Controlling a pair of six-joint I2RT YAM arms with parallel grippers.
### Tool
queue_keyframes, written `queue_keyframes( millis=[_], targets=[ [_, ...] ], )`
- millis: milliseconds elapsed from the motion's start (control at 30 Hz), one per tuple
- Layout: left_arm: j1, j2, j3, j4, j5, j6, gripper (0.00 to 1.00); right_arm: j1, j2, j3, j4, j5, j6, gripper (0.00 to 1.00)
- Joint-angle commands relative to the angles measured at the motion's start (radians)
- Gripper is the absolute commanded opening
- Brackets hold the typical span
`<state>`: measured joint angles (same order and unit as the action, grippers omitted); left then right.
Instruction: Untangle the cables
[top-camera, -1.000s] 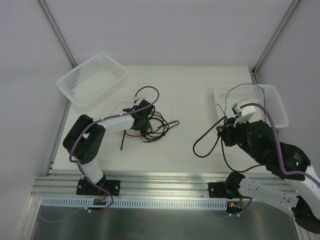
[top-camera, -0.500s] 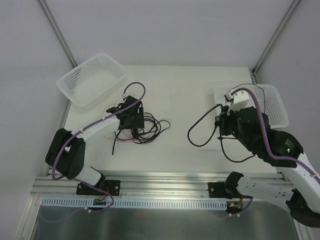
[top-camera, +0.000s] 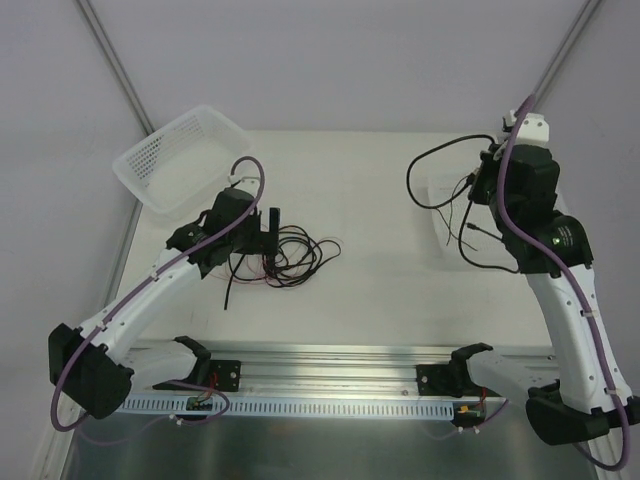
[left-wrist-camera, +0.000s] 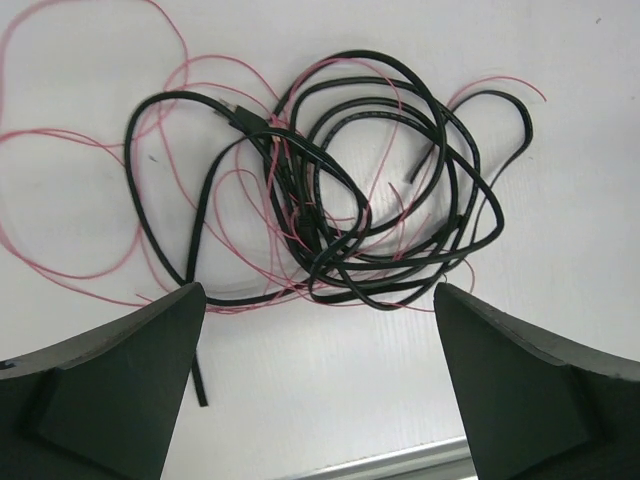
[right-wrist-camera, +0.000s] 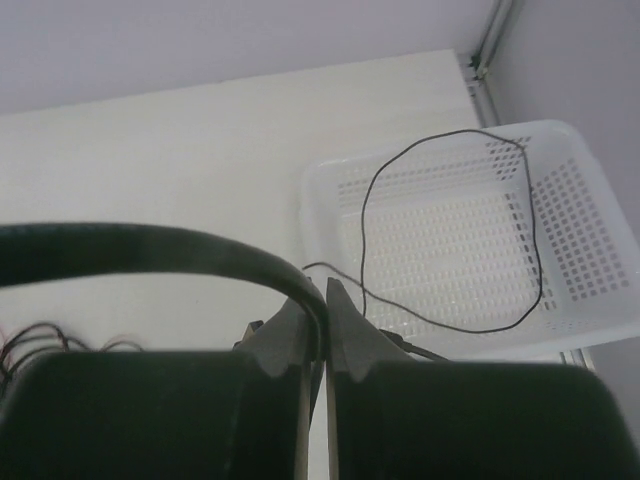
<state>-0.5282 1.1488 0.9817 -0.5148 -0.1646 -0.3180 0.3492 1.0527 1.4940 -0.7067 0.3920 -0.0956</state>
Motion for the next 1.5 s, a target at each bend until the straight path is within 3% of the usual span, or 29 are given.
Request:
queue_keyframes(
  millis=[0,200,400,633,933,1000,1100,1133,1200,1333,1467],
  targets=[
    [0.008,-0.078,-0.041,-0.031,-0.088,0.097,0.99,-0.1,0.003,0.046,0.183,-0.015,-0.023,0.01],
    [0.008,-0.116,-0.09,-0.045,-0.214,0.148,0.99,-0.285,0.093,-0.037,0.39,-0.047,-0.015,0.01],
    [0.01,-0.126,-0.107,-0.045,-0.223,0.152,0.99,-0.453,0.229,-0.152,0.639,-0.186,0.011,0.01],
    [0.01,-0.11,-0.104,-0.047,-0.197,0.155,0.99,-0.57,0.38,-0.288,0.748,-0.301,0.16,0.01],
    [0.01,-0.092,-0.101,-0.047,-0.171,0.154,0.99,-0.651,0.529,-0.347,0.711,-0.344,0.221,0.09],
    [0.008,-0.092,-0.104,-0.047,-0.174,0.154,0.99,-0.659,0.581,-0.318,0.609,-0.317,0.241,0.11],
    [0.008,-0.089,-0.106,-0.047,-0.188,0.154,0.99,-0.69,0.648,-0.259,0.521,-0.341,0.264,0.21],
    [0.01,-0.086,-0.104,-0.047,-0.19,0.154,0.99,-0.693,0.658,-0.239,0.507,-0.35,0.266,0.3],
    [0.008,-0.081,-0.106,-0.047,-0.188,0.155,0.99,-0.694,0.662,-0.23,0.475,-0.351,0.267,0.34],
    [0.01,-0.08,-0.106,-0.047,-0.194,0.155,0.99,-0.694,0.623,-0.232,0.438,-0.331,0.283,0.58],
    [0.01,-0.081,-0.107,-0.047,-0.196,0.155,0.99,-0.694,0.552,-0.198,0.354,-0.329,0.295,0.62]
  ],
)
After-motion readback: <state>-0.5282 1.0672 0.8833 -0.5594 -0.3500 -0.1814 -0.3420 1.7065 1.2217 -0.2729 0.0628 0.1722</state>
